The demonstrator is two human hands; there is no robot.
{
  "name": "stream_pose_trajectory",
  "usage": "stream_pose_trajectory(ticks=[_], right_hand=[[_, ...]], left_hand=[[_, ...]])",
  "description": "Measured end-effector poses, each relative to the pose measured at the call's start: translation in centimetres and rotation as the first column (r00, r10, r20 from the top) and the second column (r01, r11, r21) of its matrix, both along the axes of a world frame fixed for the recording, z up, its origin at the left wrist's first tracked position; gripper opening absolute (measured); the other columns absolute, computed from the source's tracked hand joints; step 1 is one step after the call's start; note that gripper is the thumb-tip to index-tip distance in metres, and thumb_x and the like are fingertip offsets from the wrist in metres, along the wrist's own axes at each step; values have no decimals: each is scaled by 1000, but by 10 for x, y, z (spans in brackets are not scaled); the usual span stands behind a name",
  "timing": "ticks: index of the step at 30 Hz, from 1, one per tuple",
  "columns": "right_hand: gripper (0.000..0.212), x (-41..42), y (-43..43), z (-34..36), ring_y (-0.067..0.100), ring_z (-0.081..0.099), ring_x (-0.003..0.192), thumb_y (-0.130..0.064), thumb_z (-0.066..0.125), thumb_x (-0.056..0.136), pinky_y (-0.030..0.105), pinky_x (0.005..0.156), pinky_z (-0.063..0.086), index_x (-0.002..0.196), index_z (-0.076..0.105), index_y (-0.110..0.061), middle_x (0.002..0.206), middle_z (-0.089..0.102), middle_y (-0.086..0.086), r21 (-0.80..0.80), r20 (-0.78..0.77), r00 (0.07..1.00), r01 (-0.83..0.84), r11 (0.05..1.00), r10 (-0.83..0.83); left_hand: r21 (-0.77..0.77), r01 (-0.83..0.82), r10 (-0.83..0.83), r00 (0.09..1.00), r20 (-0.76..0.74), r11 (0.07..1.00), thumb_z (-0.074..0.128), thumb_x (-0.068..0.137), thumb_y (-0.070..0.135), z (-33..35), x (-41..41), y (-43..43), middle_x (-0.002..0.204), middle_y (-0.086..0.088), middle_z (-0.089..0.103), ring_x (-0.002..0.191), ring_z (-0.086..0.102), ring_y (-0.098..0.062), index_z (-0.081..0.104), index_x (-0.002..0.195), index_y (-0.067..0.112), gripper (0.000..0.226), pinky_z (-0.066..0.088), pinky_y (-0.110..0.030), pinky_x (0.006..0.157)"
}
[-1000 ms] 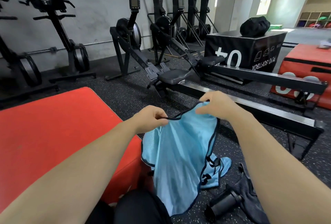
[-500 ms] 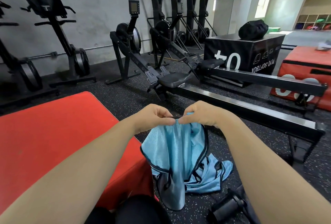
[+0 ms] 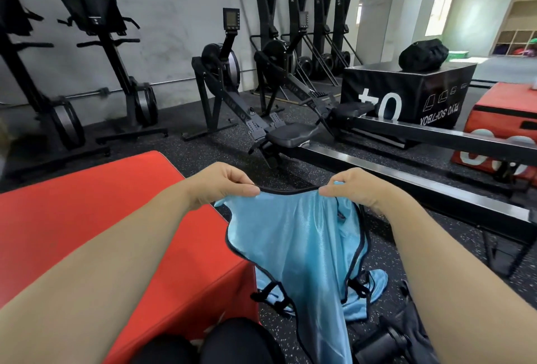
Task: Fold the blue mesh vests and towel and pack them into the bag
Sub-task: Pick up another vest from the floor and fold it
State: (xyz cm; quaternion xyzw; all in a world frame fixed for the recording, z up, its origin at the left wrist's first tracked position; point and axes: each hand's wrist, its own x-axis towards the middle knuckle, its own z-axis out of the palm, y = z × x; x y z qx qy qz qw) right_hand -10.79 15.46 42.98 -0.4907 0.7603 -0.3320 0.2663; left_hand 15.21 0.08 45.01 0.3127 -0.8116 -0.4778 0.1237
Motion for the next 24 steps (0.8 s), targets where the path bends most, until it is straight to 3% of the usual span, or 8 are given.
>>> stream_pose_trajectory(ticks=[5,9,12,17,18,20,22,24], right_hand=[[32,2,2,5,17,33,63,-35,73,85,28,60,27,65,64,-11,65,38,4,-59,33,997,70,996,-69],[32,3,2,4,19,37,68,-33,74,84,27,63,29,75,66,-2,69,44,7,-79,48,994,102,992,-98],[33,5,2,3,19,43,78,-33,74,83,30,73,32,83,69,0,78,52,8,-95,38,993,111,989,-108],[35,8,1,8,11,34,50,-31,74,85,25,52,26,80,65,2,55,39,0,-68,6,992,124,990,-124],[31,9,0,9,11,39,53,-30,74,85,26,53,29,82,66,0,59,46,1,-70,-1,993,120,990,-120],[25,8,-5,9,15,53,80,-29,75,84,27,66,40,96,70,-8,91,63,5,-85,-21,991,132,988,-134],[44,4,-12,8,22,55,106,-29,75,84,31,83,43,122,63,-9,120,59,6,-58,-91,978,181,982,-186],[48,-2,-18,7,31,61,106,-27,74,84,36,83,51,119,59,1,117,63,15,29,-215,953,226,974,-214]], left_hand=[[37,3,-5,998,64,999,77,75,6,8,15,-13,89,-9,73,77,63,-14,75,98,7,23,49,-27,76],[-39,-114,114,993,21,993,57,79,-9,6,21,-15,69,2,65,59,54,-8,71,95,4,24,44,-14,57],[-164,-199,200,980,-8,966,54,63,13,1,25,-19,71,-6,46,66,35,-16,62,82,-9,30,33,-22,58],[-176,-240,236,971,-43,955,54,88,0,-2,20,-28,77,-8,59,73,45,-19,69,86,0,16,39,-30,72],[-176,-242,234,970,-65,954,55,91,0,-1,16,-31,81,-6,63,75,48,-17,71,87,5,17,42,-28,73],[-183,-258,244,965,-96,949,58,93,4,1,9,-38,85,-5,65,77,50,-14,72,88,12,17,41,-24,73],[-209,-244,231,969,-84,947,59,93,6,2,1,-47,88,-7,70,78,53,-15,74,88,13,16,44,-26,75],[-270,-218,218,975,-32,938,60,92,7,0,-9,-58,82,-8,69,70,51,-16,75,88,12,16,43,-25,67]])
